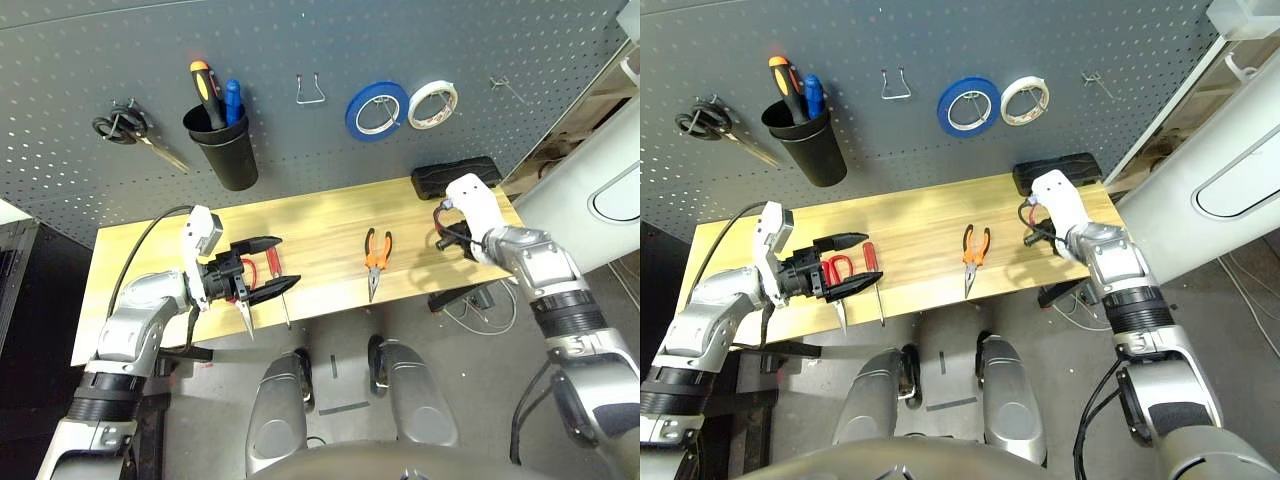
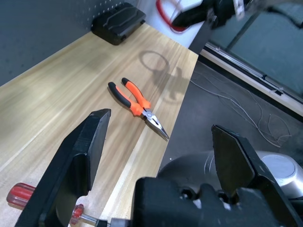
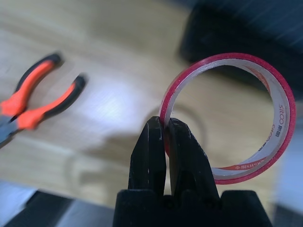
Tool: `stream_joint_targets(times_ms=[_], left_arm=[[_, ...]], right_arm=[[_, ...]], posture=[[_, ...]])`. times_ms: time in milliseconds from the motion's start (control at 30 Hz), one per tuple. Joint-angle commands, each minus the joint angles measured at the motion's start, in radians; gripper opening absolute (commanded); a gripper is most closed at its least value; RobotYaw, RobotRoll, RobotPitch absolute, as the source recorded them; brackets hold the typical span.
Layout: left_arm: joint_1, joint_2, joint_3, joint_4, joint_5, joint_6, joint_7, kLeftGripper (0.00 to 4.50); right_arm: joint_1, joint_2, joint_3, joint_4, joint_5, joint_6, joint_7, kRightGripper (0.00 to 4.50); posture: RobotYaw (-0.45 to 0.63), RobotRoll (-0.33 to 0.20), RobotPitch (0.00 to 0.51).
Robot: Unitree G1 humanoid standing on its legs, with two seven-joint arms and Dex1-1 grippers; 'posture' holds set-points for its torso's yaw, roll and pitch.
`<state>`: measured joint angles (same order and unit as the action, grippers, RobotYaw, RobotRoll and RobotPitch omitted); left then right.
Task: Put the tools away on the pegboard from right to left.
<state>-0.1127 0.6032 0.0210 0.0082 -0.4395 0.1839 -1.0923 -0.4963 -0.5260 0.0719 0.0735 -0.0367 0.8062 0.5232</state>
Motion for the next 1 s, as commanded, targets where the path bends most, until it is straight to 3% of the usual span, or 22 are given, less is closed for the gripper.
stream_joint_targets(times_ms=[33,300,567,767,1000], left_arm=[[-0.001,-0.014,0.006,-0.004,-0.004,-0.018,0.001,4.5],[-0.025,-0.01,0.067,-0.061,-0.068,-0.001,0.008,4.5],[-0.105,0.027,0.16,-0.09,-0.125,0.054,0.047,4.5],[-0.13,0.055,0.195,-0.07,-0.12,0.06,0.055,4.5],[-0.142,0.072,0.203,-0.063,-0.108,0.062,0.071,4.5]], right_arm=[[0.03,-0.054,-0.015,-0.128,0.012,0.051,0.023,0.07],[0.057,-0.172,-0.085,-0.234,0.059,0.01,0.072,0.07],[0.071,-0.175,-0.144,-0.218,0.064,-0.123,0.038,0.07],[0.037,-0.184,-0.166,-0.122,0.056,-0.228,0.012,0.07],[-0.067,-0.177,-0.143,0.152,0.037,-0.449,0.014,0.07]], posture=[[-0.12,0.0,0.098],[-0.12,0.0,0.084],[-0.11,0.0,0.074],[-0.11,0.0,0.069],[-0.09,0.0,0.071]])
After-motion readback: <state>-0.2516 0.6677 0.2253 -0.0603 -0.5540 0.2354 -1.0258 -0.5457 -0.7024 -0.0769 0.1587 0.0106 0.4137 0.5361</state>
